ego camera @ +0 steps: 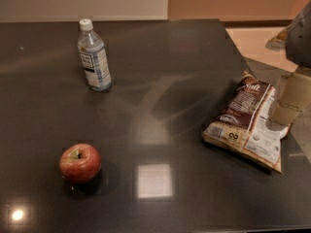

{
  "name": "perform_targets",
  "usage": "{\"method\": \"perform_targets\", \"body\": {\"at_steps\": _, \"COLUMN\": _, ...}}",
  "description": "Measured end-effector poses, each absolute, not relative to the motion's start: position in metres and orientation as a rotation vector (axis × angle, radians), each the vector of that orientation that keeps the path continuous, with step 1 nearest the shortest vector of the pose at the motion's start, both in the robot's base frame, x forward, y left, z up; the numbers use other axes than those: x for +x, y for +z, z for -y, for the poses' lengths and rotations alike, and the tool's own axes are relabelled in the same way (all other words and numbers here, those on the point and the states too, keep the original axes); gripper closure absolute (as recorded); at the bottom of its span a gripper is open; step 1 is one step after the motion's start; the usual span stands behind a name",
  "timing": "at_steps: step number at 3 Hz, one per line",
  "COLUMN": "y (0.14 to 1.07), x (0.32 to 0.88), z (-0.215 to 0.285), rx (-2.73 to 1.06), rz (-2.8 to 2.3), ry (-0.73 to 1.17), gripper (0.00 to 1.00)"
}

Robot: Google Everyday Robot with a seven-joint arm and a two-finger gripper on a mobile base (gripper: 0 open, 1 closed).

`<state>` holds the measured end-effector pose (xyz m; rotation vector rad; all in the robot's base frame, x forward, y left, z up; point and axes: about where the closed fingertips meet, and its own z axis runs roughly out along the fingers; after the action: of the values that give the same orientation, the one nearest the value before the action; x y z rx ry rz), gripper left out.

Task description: Pick blue plastic bottle

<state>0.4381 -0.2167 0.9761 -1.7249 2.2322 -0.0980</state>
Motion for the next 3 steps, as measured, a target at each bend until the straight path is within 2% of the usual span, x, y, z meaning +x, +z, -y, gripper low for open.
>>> {"method": "perform_targets", "body": {"at_steps": 1, "y": 0.980, "x": 0.448, "z": 0.211, "rx": -1.721, "rz": -2.205, "ry": -0.102, "gripper": 0.00}}
{"method": "perform_targets", "body": {"at_steps": 3, "y": 0.984, "x": 0.511, "z": 0.170, "rx": -1.692, "rz": -2.061, "ry": -0.026, "gripper": 0.00}}
